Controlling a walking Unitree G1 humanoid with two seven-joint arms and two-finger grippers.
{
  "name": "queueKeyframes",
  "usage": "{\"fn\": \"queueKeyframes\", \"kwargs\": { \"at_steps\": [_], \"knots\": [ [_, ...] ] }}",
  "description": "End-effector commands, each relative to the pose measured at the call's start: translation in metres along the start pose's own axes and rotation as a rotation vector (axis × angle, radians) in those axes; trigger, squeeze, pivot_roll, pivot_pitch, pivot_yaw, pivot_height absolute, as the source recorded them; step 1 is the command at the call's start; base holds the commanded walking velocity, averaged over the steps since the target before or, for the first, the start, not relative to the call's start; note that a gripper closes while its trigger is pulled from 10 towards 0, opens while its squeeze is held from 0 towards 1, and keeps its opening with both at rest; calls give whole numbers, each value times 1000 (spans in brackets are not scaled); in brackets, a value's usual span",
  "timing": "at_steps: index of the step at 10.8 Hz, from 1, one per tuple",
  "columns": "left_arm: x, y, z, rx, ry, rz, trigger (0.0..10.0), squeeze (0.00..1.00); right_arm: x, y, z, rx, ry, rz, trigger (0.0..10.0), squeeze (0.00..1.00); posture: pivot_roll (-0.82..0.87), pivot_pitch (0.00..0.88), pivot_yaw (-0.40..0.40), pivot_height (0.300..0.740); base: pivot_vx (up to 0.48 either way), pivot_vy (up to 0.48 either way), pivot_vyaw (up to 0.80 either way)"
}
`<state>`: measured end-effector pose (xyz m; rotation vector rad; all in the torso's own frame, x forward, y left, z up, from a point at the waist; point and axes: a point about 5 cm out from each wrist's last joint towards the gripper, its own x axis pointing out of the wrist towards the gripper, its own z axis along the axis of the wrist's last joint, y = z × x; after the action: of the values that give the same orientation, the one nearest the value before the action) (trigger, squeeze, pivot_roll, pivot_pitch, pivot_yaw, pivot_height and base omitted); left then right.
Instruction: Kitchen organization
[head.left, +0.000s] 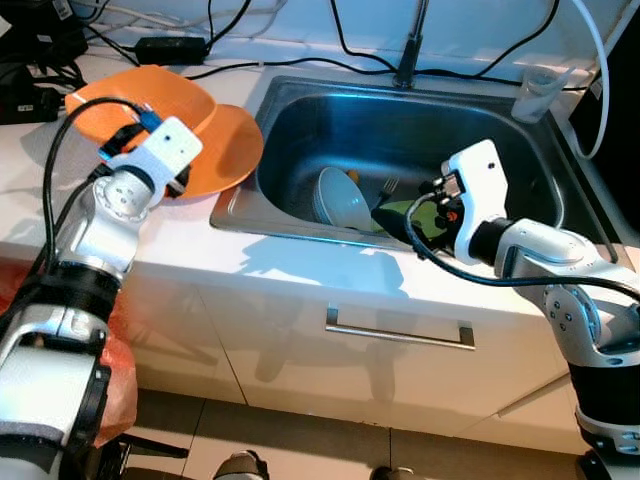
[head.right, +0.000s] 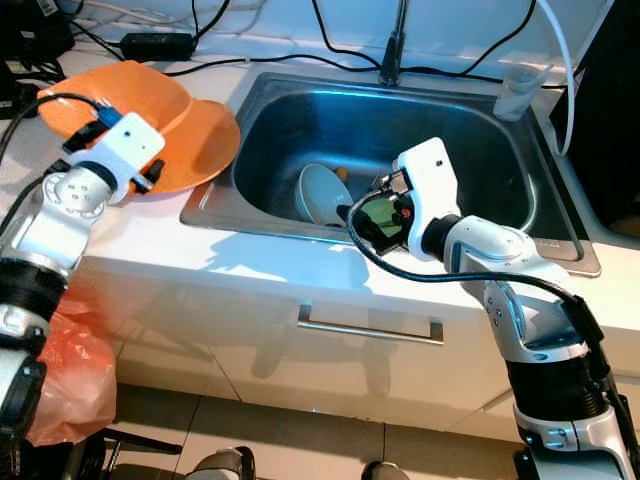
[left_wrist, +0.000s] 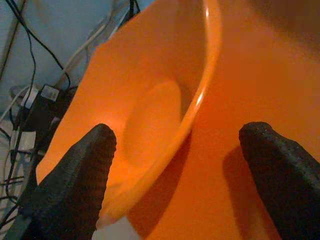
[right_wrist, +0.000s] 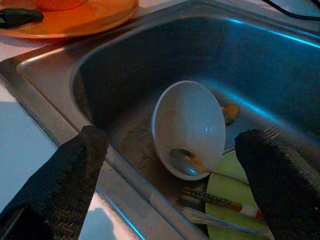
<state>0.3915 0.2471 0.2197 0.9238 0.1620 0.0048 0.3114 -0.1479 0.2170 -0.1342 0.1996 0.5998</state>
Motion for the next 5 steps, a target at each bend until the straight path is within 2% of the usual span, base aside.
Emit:
{"fn": "queueKeyframes", "kwargs": {
  "at_steps": [1, 5],
  "knots": [
    [1, 6, -1, 16, 7, 13, 10000, 0, -2, 0, 4, -6, -16, -2, 10000, 0, -26, 98, 6, 740, 0, 0, 0],
    [6, 3, -13, 65, 42, 3, 10000, 0, -5, 1, 3, -4, -17, -6, 10000, 0, -35, 102, 10, 740, 0, 0, 0]
  ]
}}
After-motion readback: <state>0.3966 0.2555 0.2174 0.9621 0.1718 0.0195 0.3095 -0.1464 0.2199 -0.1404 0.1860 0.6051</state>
